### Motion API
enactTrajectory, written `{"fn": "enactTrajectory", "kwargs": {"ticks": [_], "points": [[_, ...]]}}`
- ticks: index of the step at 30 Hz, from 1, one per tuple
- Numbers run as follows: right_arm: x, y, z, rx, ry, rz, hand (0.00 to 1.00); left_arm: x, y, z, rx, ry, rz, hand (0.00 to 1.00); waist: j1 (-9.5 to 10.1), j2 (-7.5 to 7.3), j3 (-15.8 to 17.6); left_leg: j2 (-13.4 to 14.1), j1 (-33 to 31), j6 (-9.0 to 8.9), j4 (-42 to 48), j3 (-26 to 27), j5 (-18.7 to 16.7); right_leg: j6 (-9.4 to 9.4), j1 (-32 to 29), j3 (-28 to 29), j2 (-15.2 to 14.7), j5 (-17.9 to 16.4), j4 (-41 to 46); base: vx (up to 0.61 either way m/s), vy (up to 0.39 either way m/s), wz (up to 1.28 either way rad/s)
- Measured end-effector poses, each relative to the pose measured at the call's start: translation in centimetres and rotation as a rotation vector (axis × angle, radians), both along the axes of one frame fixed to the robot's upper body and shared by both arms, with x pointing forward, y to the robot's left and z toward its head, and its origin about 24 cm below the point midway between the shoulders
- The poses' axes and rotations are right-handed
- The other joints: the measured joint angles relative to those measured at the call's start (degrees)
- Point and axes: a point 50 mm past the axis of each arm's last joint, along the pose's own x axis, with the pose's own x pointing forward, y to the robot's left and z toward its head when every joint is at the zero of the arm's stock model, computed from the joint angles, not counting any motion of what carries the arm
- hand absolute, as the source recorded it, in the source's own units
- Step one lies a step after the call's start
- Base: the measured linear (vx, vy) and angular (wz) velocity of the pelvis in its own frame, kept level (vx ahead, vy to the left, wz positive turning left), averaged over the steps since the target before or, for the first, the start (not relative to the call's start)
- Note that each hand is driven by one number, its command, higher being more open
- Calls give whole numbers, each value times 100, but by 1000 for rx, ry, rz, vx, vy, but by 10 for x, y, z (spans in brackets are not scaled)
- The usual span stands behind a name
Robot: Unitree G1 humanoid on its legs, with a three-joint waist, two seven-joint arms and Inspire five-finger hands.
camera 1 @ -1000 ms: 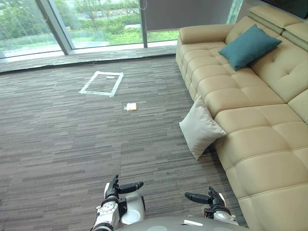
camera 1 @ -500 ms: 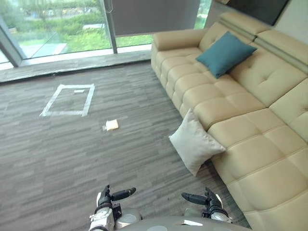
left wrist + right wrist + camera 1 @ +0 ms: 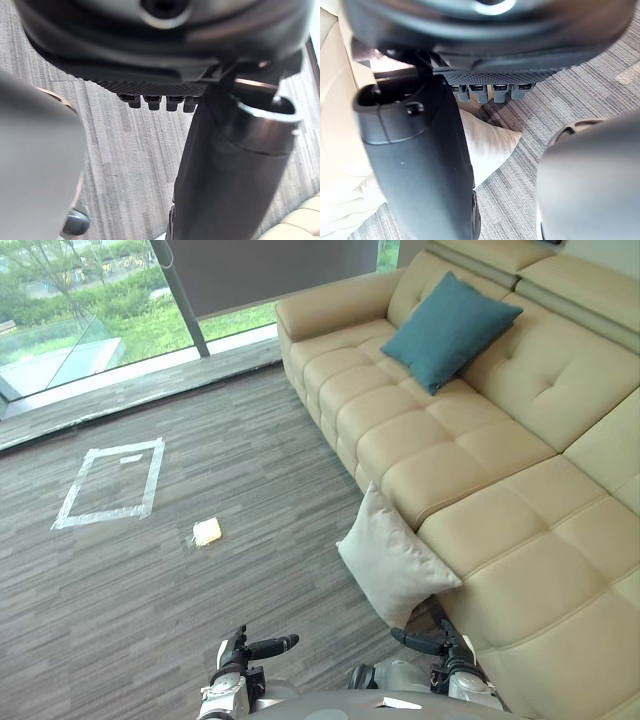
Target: Pick up cushions and gather them together orderly.
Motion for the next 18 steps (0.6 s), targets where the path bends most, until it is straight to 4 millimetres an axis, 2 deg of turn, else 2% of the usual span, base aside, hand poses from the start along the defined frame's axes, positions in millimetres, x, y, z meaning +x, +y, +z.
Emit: {"fn": "enactTrajectory", "kwargs": {"ticks": [1, 2, 4, 7, 9, 10, 11, 12, 13, 14, 16, 17, 18], "points": [[-1, 0, -1, 0, 8, 3, 100, 1, 0, 1, 2, -6, 1, 100, 21, 3, -1, -13, -126, 95, 46, 48, -55, 6, 100, 61, 28, 5, -77, 236, 16, -56], [-2, 2, -1, 1, 13, 18, 100, 3, 0, 2, 3, -19, -1, 100, 88, -21, -1, -53, -400, 289, -170, 189, -191, 28, 301, 217, 36, 17, -231, 285, 40, -65], [-3, 2, -2, 1, 17, 17, 100, 6, 0, 3, 5, -39, -3, 100, 148, -32, 2, -121, -699, 397, -885, 183, -340, 54, 550, 532, 18, 27, -407, 270, 73, -79], [-3, 6, -2, -2, 25, 19, 100, 11, 2, 5, 15, -59, -1, 100, 175, -112, 32, -454, -1118, 381, -1892, -426, -285, 156, 742, 994, -177, -46, -532, 249, 169, -86], [-4, 7, -3, -10, 40, 52, 100, 13, 3, 6, 18, -64, 9, 100, 203, -116, 32, -655, -1338, 313, -2629, -977, 0, 418, 845, 1468, -335, -264, -463, 378, 329, -99], [-4, 7, -3, -12, 42, 58, 100, 12, 3, 6, 19, -63, 12, 100, 221, -115, 23, -666, -1323, 285, -2769, -1054, 64, 510, 862, 1615, -366, -372, -392, 435, 407, -117], [-6, 5, -3, -16, 49, 69, 100, 11, 1, 5, 14, -57, 15, 100, 269, -62, -30, -655, -1302, 342, -2845, -1141, 221, 678, 905, 1916, -371, -566, -265, 303, 289, -98], [-7, 6, -4, -14, 54, 71, 100, 11, 1, 5, 10, -56, 20, 100, 298, -58, -60, -670, -1282, 386, -2749, -1141, 449, 732, 921, 2062, -400, -643, -216, 353, 334, -111], [-9, 9, -5, -5, 63, 73, 100, 10, 4, 5, 16, -53, 24, 100, 326, -130, -144, -722, -1272, 416, -2589, -1100, 703, 809, 932, 2280, -461, -705, -182, 374, 330, -88], [-13, 18, -7, 16, 72, 80, 100, 9, 12, 5, 36, -45, 18, 100, 313, -370, -280, -834, -1267, 483, -2444, -829, 509, 863, 906, 2488, -681, -716, -150, 461, 396, -82], [-17, 27, -8, 41, 80, 91, 100, 7, 18, 5, 51, -31, 14, 100, 313, -564, -417, -950, -1149, 631, -2437, -450, 339, 962, 660, 2753, -920, -576, 190, 517, 423, -72], [-16, 27, -8, 41, 79, 102, 100, 6, 18, 4, 49, -19, 11, 100, 312, -582, -434, -987, -960, 736, -2520, -272, 276, 1025, 511, 2831, -988, -394, 522, 483, 421, -83], [-14, 26, -8, 38, 75, 107, 100, 4, 18, 2, 47, -5, 13, 100, 316, -521, -427, -969, -684, 797, -2743, -66, 240, 1046, 325, 2832, -1045, -197, 967, 247, 251, -104]]}}
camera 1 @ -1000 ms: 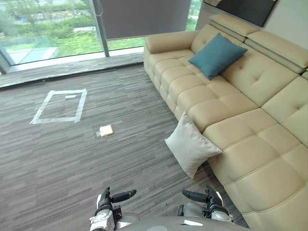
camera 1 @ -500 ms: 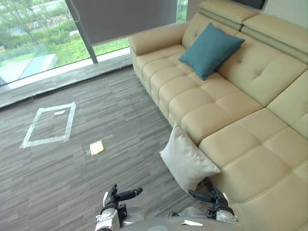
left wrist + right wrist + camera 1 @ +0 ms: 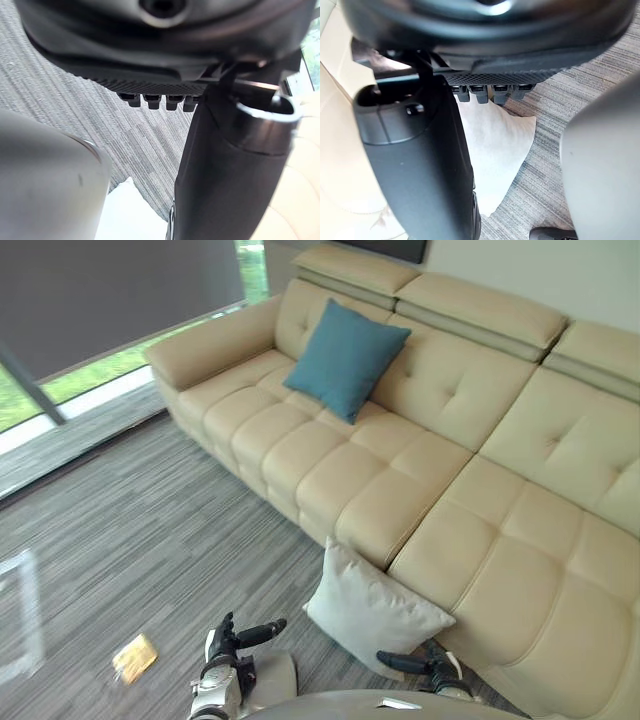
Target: Pick up cushions and gather them together orderly.
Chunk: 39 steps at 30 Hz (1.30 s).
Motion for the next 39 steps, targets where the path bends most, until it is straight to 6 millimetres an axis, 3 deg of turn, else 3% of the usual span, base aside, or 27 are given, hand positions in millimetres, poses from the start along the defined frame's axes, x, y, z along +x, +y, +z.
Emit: {"fn": "enactTrajectory", "kwargs": {"ticks": [1, 2, 5, 8, 11, 12, 17, 20, 21, 22, 24, 25, 26, 27, 29, 30, 34, 39], "points": [[7, 0, 2, -4, -20, 9, 100, -4, -1, -2, -4, 21, 8, 100, 33, 87, 25, 71, 413, 20, -308, 288, -12, 53, -224, -340, -97, 18, 477, 211, 219, -99], [9, 0, 2, -4, -25, 14, 100, -5, -2, -3, -5, 27, 8, 100, 45, 125, 24, 100, 551, 21, -425, 381, -12, 49, -298, -569, -154, 6, 572, 144, 157, -109], [19, 10, 5, 14, -58, 27, 100, -11, -10, -6, -22, 53, -13, 100, 31, 325, -12, 282, 1143, 17, -876, 844, -10, -37, -500, -2018, -394, -44, 552, 95, 32, -77], [22, 13, 5, 19, -65, 39, 100, -8, -10, -5, -8, 58, -91, 100, -28, 239, -6, 175, 1322, -122, -1111, 1062, 73, -76, -613, -2797, -322, 134, -433, 141, -146, -56], [22, -10, 5, -41, -46, 35, 100, -15, -25, -10, -46, 93, -107, 100, -187, 596, -52, 341, 1488, -242, -1464, 1013, 265, -217, -396, -2760, 81, 330, -993, 130, -169, -38], [20, -16, 5, -58, -37, 34, 100, -14, -26, -10, -46, 93, -120, 100, -201, 618, -33, 369, 1589, -281, -1562, 1001, 349, -243, -273, -2759, 152, 359, -1138, 112, -184, -12], [2, -32, 2, -91, 9, -28, 100, -12, -26, -10, -45, 85, -143, 100, -203, 571, 14, 555, 1714, -415, -1656, 965, 603, -372, 43, -2690, 450, 550, -1743, 62, -162, -15], [2, -29, 1, -81, 4, -47, 100, -5, -18, -6, -26, 64, -149, 100, -217, 366, 152, 721, 1510, -419, -687, 960, 603, -427, 356, -2630, 478, 660, -2009, 42, -120, -15], [4, -23, 2, -69, -9, -45, 100, -2, -14, -4, -16, 46, -140, 100, -156, 233, 244, 793, 1182, -440, 17, 890, 444, -457, 440, -2507, 428, 680, -1997, -16, -49, -41], [6, -24, 3, -72, -17, -45, 100, -1, -16, -4, -19, 32, -134, 100, -109, 273, 264, 702, 1088, -526, 73, 600, 24, -458, 438, -2334, 425, 681, -1965, -20, 0, -56], [9, -26, 4, -79, -23, -45, 100, 2, -19, -2, -28, 10, -121, 100, -89, 415, 352, 537, 1018, -493, -140, 149, -284, -458, 429, -2095, 459, 680, -1878, -8, 100, -76], [11, -26, 5, -80, -32, -44, 100, 3, -24, -3, -41, 5, -117, 100, -90, 534, 399, 362, 1012, -306, -591, -200, -76, -417, 350, -1883, 509, 653, -1723, -5, 142, -90], [11, -29, 6, -87, -41, -38, 100, 2, -28, -3, -51, 5, -113, 100, -83, 629, 385, 350, 929, -263, -639, -355, 239, -333, 271, -1756, 593, 597, -1632, -7, 153, -81], [11, -29, 6, -89, -42, -32, 100, 3, -27, -3, -49, 3, -114, 100, -67, 647, 372, 368, 933, -324, -525, -363, 151, -270, 240, -1690, 601, 509, -1584, -9, 132, -54], [13, -22, 6, -74, -47, -27, 100, 7, -18, 0, -19, -6, -129, 100, -90, 411, 410, 234, 894, -334, -394, -333, 112, -185, 44, -1465, 446, 372, -1359, -36, 121, -50], [13, -20, 6, -70, -47, -29, 100, 7, -17, 0, -15, -6, -129, 100, -94, 370, 411, 208, 887, -293, -396, -266, 87, -158, -49, -1368, 413, 352, -1282, -55, 88, -39], [15, -21, 7, -80, -50, -5, 100, 9, -20, 0, -11, -9, -162, 100, -95, 408, 425, 180, 824, -219, -383, -113, -43, -102, -415, -1159, 370, 210, -884, -93, 37, -25], [32, -22, 12, -102, -91, 7, 100, 16, -20, 3, 5, -22, -172, 100, -145, 454, 488, 178, 111, -239, 217, -136, -195, -111, -1339, -1029, 333, -43, 73, -126, -68, -8]]}}
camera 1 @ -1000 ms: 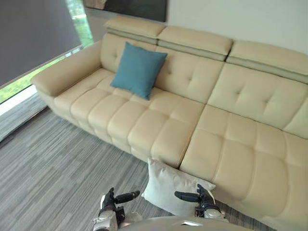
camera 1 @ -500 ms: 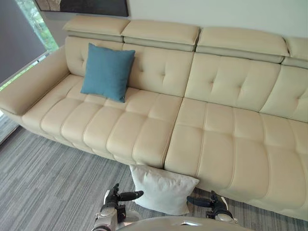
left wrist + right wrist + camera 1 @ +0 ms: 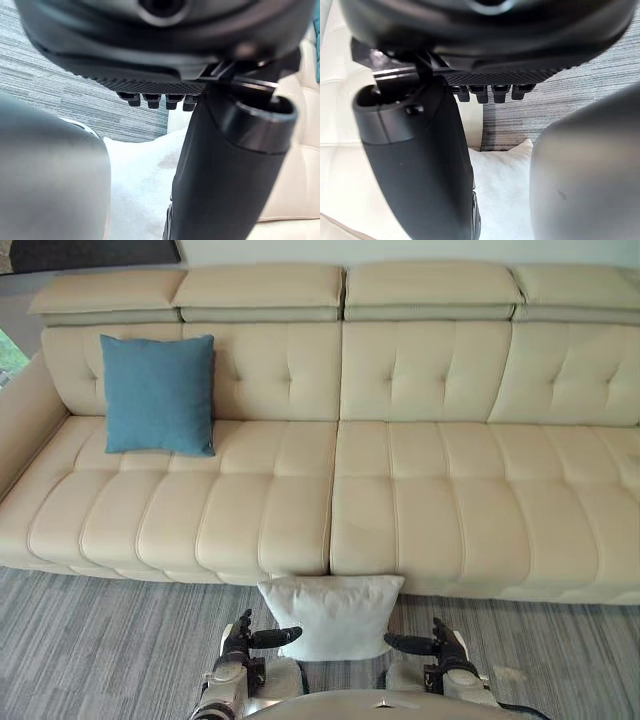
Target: Pick up cushions and gather them together orderly.
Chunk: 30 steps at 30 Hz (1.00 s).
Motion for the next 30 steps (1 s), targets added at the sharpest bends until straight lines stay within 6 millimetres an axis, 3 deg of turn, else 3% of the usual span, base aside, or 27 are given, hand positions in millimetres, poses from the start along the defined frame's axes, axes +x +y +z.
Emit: {"fn": "enactTrajectory", "kwargs": {"ticks": [4, 5, 9, 13, 15, 16, 20, 23, 25, 26, 27, 28, 30], "points": [[26, -2, 10, -16, -71, -23, 100, 23, 5, 9, 2, -67, 75, 100, 8, 9, 310, 125, -1165, -25, 1219, -217, -354, -87, -1068, -5, 24, -339, 1200, -198, -109, 10], [27, -2, 10, -16, -73, -24, 100, 24, 5, 10, 1, -70, 78, 100, 7, 8, 326, 129, -1210, -28, 1257, -227, -358, -89, -1107, -5, 26, -345, 1237, -273, -119, 6], [65, -2, 30, -8, -197, -57, 100, 65, 13, 33, -3, -217, 162, 100, 10, -93, 847, 243, -2401, -57, 2231, -434, -476, -123, -2238, -9, 88, -479, 2151, -238, -50, 5], [97, -3, 50, 5, -301, -94, 100, 98, 19, 55, 3, -325, 191, 100, 46, -207, 1118, 302, -3306, -21, 2641, -506, -470, -174, -3134, -20, 118, -438, 2550, -182, 14, 0], [138, -3, 83, 9, -438, -111, 100, 136, 22, 86, 8, -451, 197, 100, 43, -234, 1392, 306, -4137, 14, 2847, -611, -325, -230, -3940, -53, 120, -277, 2741, -181, 36, 4], [140, -3, 84, 9, -444, -112, 100, 137, 22, 87, 8, -456, 196, 100, 44, -235, 1403, 306, -4165, 16, 2852, -612, -322, -233, -3964, -54, 120, -271, 2747, -96, 23, 5], [197, 12, 146, 48, -669, -104, 100, 186, 17, 140, -25, -644, 205, 100, 15, -254, 1704, 312, -5095, 27, 2999, -658, -59, -286, -4896, -83, 122, -54, 2922, -63, 18, 4], [218, 21, 176, 61, -761, -91, 100, 206, 11, 165, -42, -722, 201, 100, 4, -260, 1750, 309, -5431, 14, 3023, -677, 17, -293, -5240, -91, 117, -13, 2971, -13, 9, 4], [238, 35, 212, 97, -868, -84, 100, 227, 1, 198, -55, -821, 174, 100, -23, -255, 1819, 298, -5719, 6, 3024, -732, 87, -291, -5505, -142, 116, 14, 2991, 11, 14, 7], [240, 37, 218, 100, -888, -81, 100, 230, -2, 204, -54, -840, 159, 100, -26, -255, 1821, 293, -5775, 2, 3023, -744, 99, -290, -5557, -154, 115, 17, 2994, 16, 4, 10], [246, 41, 233, 104, -931, -78, 0, 237, -9, 218, -51, -881, 133, 100, -25, -257, 1829, 279, -5890, -5, 3016, -760, 129, -289, -5679, -163, 109, 21, 3016, 15, 7, 9], [251, 45, 244, 104, -960, -69, 0, 243, -18, 230, -45, -913, 100, 0, -26, -258, 1831, 257, -5986, -8, 3015, -766, 146, -288, -5786, -163, 98, 21, 3047, 17, 10, 10], [255, 50, 256, 99, -993, -54, 0, 248, -26, 242, -35, -945, 82, 0, -37, -259, 1846, 245, -6071, -18, 2997, -770, 172, -287, -5888, -166, 90, 22, 3068, 14, 14, 5]]}}
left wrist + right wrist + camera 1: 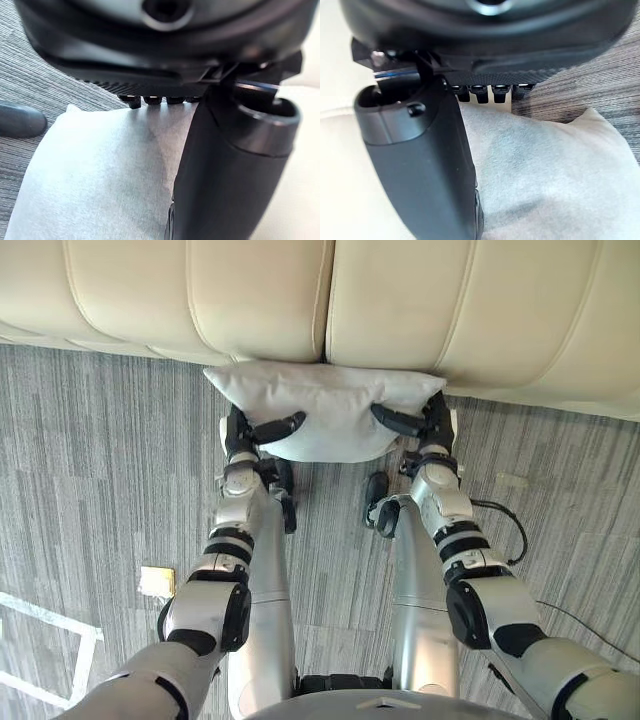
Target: Pick up cushions and gather them together orderly.
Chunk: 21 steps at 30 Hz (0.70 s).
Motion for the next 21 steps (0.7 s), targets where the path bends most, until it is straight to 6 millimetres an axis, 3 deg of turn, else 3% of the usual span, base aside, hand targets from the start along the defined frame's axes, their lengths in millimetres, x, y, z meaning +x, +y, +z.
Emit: {"fn": "enactTrajectory", "kwargs": {"ticks": [9, 13, 16, 21], "points": [[2, 8, 19, -47, -49, -10, 0, 1, -10, 15, 53, -40, 37, 0, -16, 0, 7, -72, -104, -80, -243, -143, 209, -4, -82, -146, -50, 80, -140, 9, 31, 8], [-9, 19, 13, -84, -75, 32, 0, -6, -16, 12, 68, -50, 28, 0, -31, -1, 6, -61, 27, -100, -285, -170, 239, -50, 59, -187, -47, 120, -197, -3, 28, 1], [-23, 14, 0, -78, -81, 22, 0, -18, -17, 3, 70, -58, 23, 0, -44, -6, 3, -65, 550, -108, -541, -156, 281, -63, 585, -207, -34, 178, -464, 4, 4, -3], [-61, -2, -13, -41, -167, -33, 0, -47, -34, 3, 70, -153, -59, 0, -17, -14, -51, -56, 2025, -101, -1515, 38, 361, -5, 1968, -137, 39, 374, -1398, 35, 15, -13]]}}
